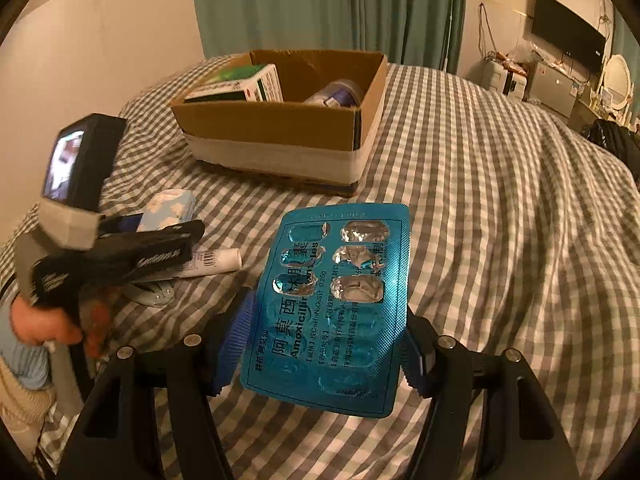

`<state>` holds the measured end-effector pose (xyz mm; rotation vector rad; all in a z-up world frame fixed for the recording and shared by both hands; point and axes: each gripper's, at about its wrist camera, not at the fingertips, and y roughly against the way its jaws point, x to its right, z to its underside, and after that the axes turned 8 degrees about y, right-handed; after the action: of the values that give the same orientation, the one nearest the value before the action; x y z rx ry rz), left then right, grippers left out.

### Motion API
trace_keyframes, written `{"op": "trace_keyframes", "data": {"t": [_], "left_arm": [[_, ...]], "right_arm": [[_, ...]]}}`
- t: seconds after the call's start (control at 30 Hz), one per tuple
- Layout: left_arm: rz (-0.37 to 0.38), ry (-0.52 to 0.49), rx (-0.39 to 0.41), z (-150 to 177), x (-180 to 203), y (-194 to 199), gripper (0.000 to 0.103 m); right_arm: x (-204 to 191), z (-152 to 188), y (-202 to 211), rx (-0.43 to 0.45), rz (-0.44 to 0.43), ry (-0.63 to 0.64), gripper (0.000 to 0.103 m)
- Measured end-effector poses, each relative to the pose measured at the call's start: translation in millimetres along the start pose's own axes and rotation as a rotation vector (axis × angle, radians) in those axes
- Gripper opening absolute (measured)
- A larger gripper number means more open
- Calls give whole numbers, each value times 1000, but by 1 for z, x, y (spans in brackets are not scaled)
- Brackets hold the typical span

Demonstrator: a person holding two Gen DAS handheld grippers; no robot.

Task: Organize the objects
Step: 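Grasp the teal blister pack with the right tool while the left tool grasps the blue tissue pack, then drop the tissue pack and blister pack into the cardboard box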

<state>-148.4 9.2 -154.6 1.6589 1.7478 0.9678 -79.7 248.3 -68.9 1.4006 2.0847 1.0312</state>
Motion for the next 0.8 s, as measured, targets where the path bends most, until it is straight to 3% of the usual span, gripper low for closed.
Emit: {"op": "trace_keyframes", "data": {"t": [0.2,0.4,0.6,0.8], "left_arm": [[74,-33,65,14,12,59,63],[123,-79,164,-11,19,113,63],[127,-86,274,-77,19,144,63],[90,-126,356,-147,35,137,63]], "right_arm": [[-6,-4,26,39,26,13,65],[-6,-24,62,107,57,26,65],[-2,-85,101,229,106,95,65],[6,-158,104,324,105,113,65]]}}
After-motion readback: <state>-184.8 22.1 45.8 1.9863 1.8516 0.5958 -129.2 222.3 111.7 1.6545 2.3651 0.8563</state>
